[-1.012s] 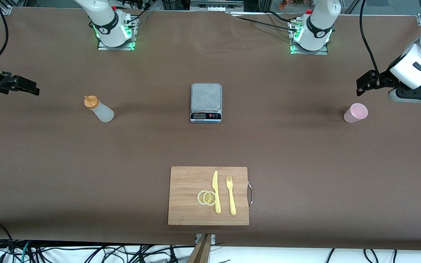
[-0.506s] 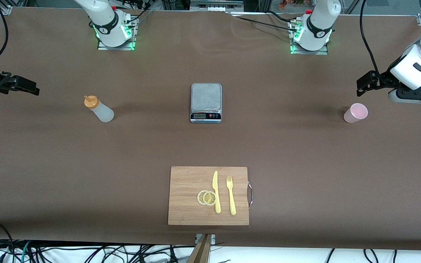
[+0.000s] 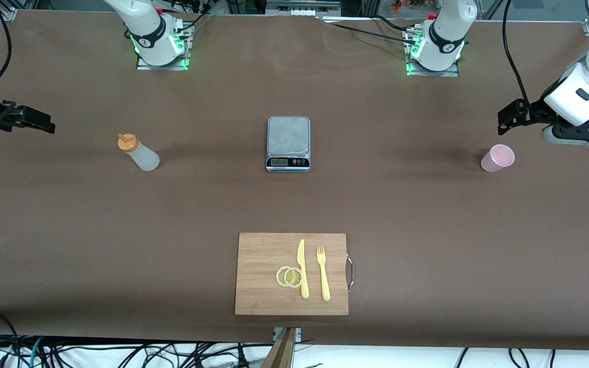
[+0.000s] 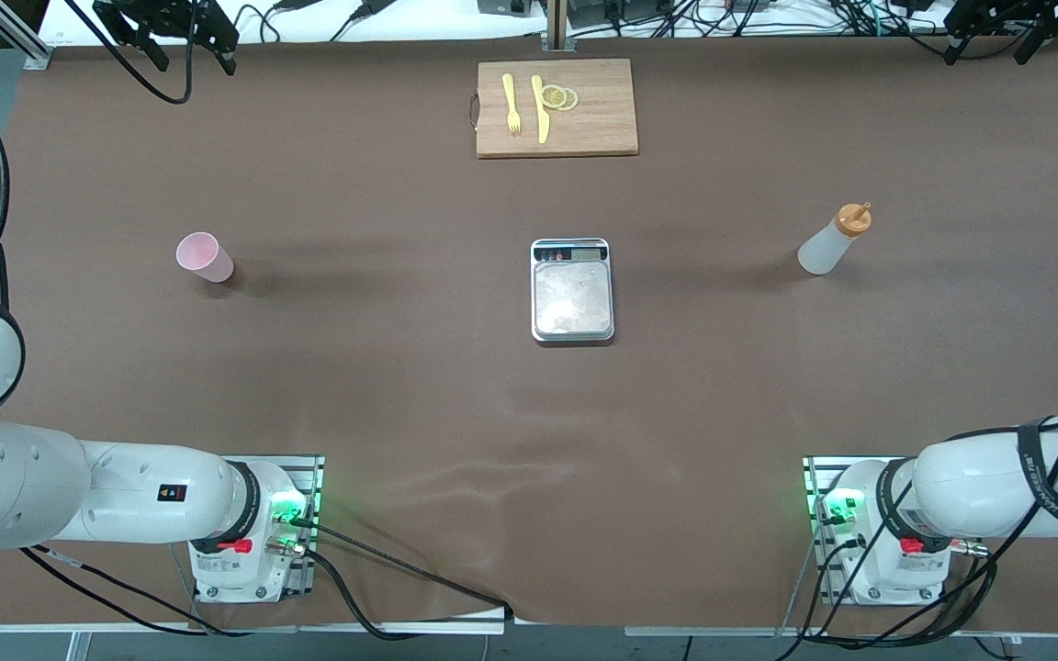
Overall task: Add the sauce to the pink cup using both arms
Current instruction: 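Move the left gripper toward the pink cup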
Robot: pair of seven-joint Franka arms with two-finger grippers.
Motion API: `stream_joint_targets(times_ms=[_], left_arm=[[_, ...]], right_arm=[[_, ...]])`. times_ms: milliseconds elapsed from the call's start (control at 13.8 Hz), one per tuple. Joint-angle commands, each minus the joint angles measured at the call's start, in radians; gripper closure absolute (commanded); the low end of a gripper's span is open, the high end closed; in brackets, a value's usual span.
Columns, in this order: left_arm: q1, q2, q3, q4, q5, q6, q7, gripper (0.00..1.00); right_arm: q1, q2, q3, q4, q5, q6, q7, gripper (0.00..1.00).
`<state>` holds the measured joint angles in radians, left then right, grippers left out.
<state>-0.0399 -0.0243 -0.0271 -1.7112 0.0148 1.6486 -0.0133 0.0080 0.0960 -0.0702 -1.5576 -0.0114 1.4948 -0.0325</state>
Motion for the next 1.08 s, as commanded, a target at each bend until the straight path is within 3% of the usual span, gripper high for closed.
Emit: stream_joint_targets(times_ms=[0,289,651,796,1012], left_arm=[[-0.011,0.064,0.010,0.081,-0.015,-0.024,0.001,0.00],[0.000,0.087,0.012,0.067,-0.021,-0.072,0.012,0.00],[0.207,0.164,0.018,0.006,-0.007,-0.122,0.272,0.00],[0.242,0.181,0.019,-0.060,0.005,-0.036,0.311,0.00],[0.306,0.162,0.018,-0.236,0.079,0.205,0.426,0.00]], right_arm=[[-0.006,0.005,0.004,0.018,-0.004,-0.008,0.011,0.00],[-0.007,0.005,0.004,0.018,-0.004,-0.008,0.011,0.00],[-0.010,0.010,0.003,0.018,-0.004,-0.011,0.009,0.00],[-0.010,0.010,0.003,0.018,-0.004,-0.011,0.009,0.00],[-0.010,0.011,0.003,0.018,-0.004,-0.011,0.009,0.00]])
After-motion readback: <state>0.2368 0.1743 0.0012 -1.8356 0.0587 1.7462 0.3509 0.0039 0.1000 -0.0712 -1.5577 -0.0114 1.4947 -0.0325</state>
